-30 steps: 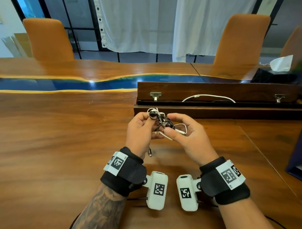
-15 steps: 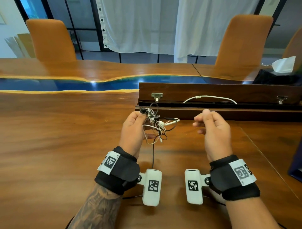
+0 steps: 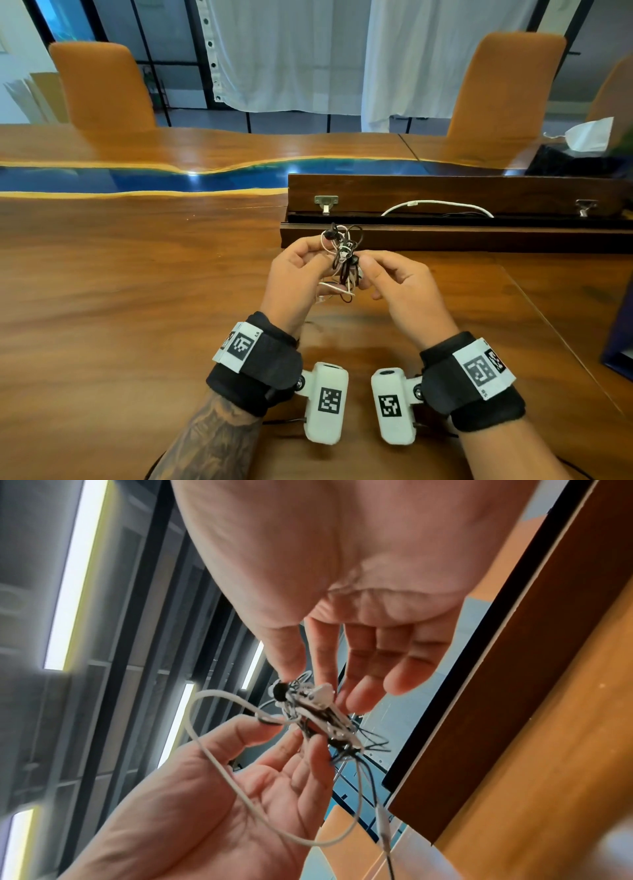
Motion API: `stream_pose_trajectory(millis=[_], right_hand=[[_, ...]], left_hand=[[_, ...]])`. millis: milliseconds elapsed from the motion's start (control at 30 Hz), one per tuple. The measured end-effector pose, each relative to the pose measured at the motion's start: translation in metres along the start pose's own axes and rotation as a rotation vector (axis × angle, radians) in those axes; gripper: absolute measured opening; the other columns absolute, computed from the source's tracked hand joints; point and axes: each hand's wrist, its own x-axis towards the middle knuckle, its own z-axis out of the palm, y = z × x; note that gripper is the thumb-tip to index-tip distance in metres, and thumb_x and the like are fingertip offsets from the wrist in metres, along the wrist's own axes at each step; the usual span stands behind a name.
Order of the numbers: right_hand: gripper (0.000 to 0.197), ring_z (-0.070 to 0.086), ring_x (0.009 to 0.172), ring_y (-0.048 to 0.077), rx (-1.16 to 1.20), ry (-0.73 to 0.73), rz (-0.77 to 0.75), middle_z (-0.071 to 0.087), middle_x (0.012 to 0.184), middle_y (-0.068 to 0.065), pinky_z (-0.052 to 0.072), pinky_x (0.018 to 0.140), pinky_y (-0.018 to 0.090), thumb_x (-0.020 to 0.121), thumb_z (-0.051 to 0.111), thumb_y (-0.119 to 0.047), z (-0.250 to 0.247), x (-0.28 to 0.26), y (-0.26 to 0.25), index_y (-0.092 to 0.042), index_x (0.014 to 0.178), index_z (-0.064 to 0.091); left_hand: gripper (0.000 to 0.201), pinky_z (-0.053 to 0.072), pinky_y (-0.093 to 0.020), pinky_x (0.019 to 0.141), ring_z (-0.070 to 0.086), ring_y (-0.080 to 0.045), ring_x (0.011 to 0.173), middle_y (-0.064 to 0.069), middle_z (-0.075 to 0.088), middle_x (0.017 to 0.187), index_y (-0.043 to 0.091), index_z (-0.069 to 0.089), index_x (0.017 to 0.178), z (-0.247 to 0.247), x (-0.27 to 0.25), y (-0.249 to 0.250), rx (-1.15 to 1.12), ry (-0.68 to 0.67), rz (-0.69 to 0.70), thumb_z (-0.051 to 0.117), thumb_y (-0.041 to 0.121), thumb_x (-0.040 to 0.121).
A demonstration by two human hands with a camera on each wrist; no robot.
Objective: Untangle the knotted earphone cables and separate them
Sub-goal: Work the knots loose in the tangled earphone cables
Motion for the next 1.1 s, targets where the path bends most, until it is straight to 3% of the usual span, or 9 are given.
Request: stream_pose_trajectory(millis=[133, 233, 300, 400, 467, 667, 833, 1033, 1100], right_hand=[[0.032, 0.061, 0.082, 0.000, -0.046, 0.002, 0.039, 0.069, 0.086, -0.007, 0.044, 0.069, 0.011, 0.103, 0.049, -0.044, 0.000, 0.000, 0.001, -0.027, 0.095, 0.075], [0.031, 0.062, 0.094, 0.006, -0.063, -0.029, 0.014, 0.067, 0.096, -0.010, 0.049, 0.078, 0.021, 0.093, 0.056, -0.059, 0.001, -0.001, -0.001, -0.034, 0.101, 0.073], [0.024, 0.063, 0.097, 0.010, -0.115, -0.001, 0.000, 0.068, 0.100, -0.008, 0.053, 0.083, 0.031, 0.092, 0.064, -0.049, 0.002, -0.001, -0.001, -0.032, 0.107, 0.071], [0.007, 0.065, 0.095, 0.011, -0.131, 0.051, -0.018, 0.070, 0.097, -0.006, 0.055, 0.083, 0.038, 0.095, 0.067, -0.031, 0.001, 0.000, 0.001, -0.033, 0.101, 0.069], [0.007, 0.065, 0.093, 0.012, -0.143, 0.074, -0.016, 0.070, 0.094, -0.005, 0.056, 0.082, 0.040, 0.097, 0.066, -0.025, 0.001, 0.000, 0.000, -0.032, 0.096, 0.068], [0.013, 0.060, 0.082, 0.012, -0.220, 0.131, -0.002, 0.065, 0.084, 0.000, 0.046, 0.069, 0.024, 0.095, 0.064, -0.017, -0.007, 0.001, 0.001, -0.020, 0.083, 0.064], [0.016, 0.057, 0.077, 0.015, -0.154, 0.248, 0.064, 0.064, 0.082, 0.009, 0.042, 0.061, 0.013, 0.096, 0.058, -0.014, -0.014, 0.005, 0.002, -0.015, 0.081, 0.062], [0.013, 0.060, 0.075, 0.014, -0.074, 0.376, 0.073, 0.064, 0.082, 0.006, 0.049, 0.063, 0.032, 0.096, 0.057, -0.012, -0.016, 0.007, 0.004, -0.015, 0.084, 0.062], [0.014, 0.065, 0.075, 0.011, 0.009, 0.369, 0.105, 0.067, 0.081, -0.002, 0.051, 0.059, 0.031, 0.098, 0.055, -0.011, -0.012, 0.007, 0.004, -0.017, 0.087, 0.059]], left_hand=[[0.017, 0.060, -0.038, 0.078, 0.069, -0.022, 0.089, -0.014, 0.071, 0.100, 0.011, 0.066, 0.105, 0.002, -0.002, -0.002, 0.160, -0.008, 0.102, 0.068, 0.003, 0.091], [0.010, 0.058, -0.030, 0.071, 0.067, -0.016, 0.082, -0.006, 0.070, 0.089, 0.014, 0.065, 0.094, 0.003, -0.004, -0.003, 0.204, 0.007, 0.156, 0.072, 0.007, 0.089], [0.007, 0.058, -0.027, 0.069, 0.067, -0.015, 0.080, -0.004, 0.070, 0.087, 0.012, 0.067, 0.093, 0.004, -0.006, -0.003, 0.208, 0.029, 0.179, 0.072, 0.008, 0.089], [0.007, 0.058, -0.027, 0.067, 0.066, -0.013, 0.079, -0.001, 0.070, 0.085, 0.011, 0.067, 0.092, 0.005, -0.006, -0.003, 0.211, 0.053, 0.196, 0.072, 0.007, 0.089], [0.009, 0.059, -0.031, 0.070, 0.066, -0.012, 0.080, 0.001, 0.069, 0.084, 0.013, 0.067, 0.090, 0.006, -0.006, -0.003, 0.245, 0.048, 0.210, 0.072, 0.006, 0.089], [0.005, 0.058, -0.027, 0.071, 0.068, -0.012, 0.078, -0.009, 0.072, 0.089, 0.006, 0.066, 0.092, 0.000, -0.002, -0.002, 0.273, 0.125, 0.234, 0.070, 0.004, 0.090], [0.012, 0.056, -0.035, 0.066, 0.062, -0.012, 0.077, -0.007, 0.068, 0.085, 0.016, 0.063, 0.085, -0.009, 0.004, -0.001, 0.219, 0.228, 0.202, 0.068, 0.006, 0.092], [0.005, 0.057, -0.051, 0.073, 0.060, -0.014, 0.074, -0.012, 0.069, 0.086, 0.011, 0.066, 0.090, -0.006, 0.004, -0.003, 0.271, 0.259, 0.212, 0.069, 0.007, 0.092], [0.006, 0.056, -0.056, 0.075, 0.060, -0.018, 0.075, -0.015, 0.067, 0.086, 0.012, 0.063, 0.090, -0.002, 0.003, -0.006, 0.292, 0.217, 0.182, 0.066, 0.007, 0.093]])
